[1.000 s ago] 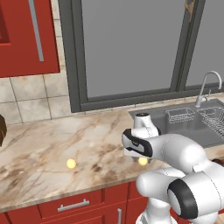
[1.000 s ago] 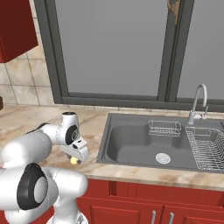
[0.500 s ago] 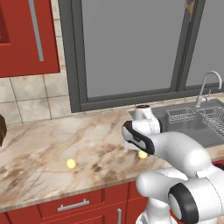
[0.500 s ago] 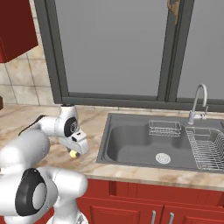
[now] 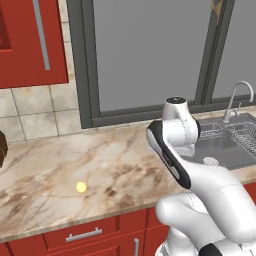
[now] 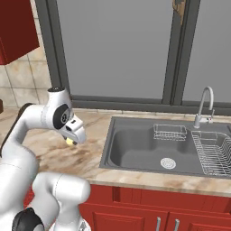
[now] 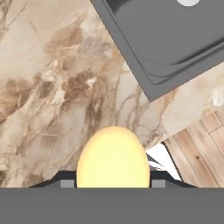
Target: Gather the eggs and milk located in the vicinity of the sink area and place them right next to the bowl.
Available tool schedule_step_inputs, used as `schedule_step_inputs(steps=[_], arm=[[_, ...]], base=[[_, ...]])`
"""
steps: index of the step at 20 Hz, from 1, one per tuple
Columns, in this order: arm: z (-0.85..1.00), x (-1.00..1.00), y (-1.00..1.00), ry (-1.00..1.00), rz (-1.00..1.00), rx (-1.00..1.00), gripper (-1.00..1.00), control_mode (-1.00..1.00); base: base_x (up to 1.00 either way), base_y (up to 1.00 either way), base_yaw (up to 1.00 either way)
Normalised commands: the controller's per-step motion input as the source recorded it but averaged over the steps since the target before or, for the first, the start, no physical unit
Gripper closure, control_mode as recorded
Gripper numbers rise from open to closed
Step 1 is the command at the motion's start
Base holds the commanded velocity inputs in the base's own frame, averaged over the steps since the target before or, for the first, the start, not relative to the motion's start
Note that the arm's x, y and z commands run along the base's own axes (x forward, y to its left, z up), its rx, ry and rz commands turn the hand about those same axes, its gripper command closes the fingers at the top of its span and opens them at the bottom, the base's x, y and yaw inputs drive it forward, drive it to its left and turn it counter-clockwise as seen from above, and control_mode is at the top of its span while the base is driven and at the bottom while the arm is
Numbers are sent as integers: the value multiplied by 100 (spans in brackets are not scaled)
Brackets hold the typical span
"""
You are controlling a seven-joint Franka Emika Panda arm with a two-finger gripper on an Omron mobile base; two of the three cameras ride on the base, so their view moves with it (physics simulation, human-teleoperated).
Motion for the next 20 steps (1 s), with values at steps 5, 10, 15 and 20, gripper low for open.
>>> schedule_step_inputs(steps=[5, 10, 15, 20], arm=[[97, -56, -21, -19, 7, 0, 100, -100], [81, -19, -37, -8, 2, 0, 100, -100], [2, 0, -7, 0, 0, 0, 100, -100], [0, 0, 0, 0, 0, 0, 100, -100]], base=[[0, 0, 0], [0, 0, 0], [0, 0, 0], [0, 0, 0]])
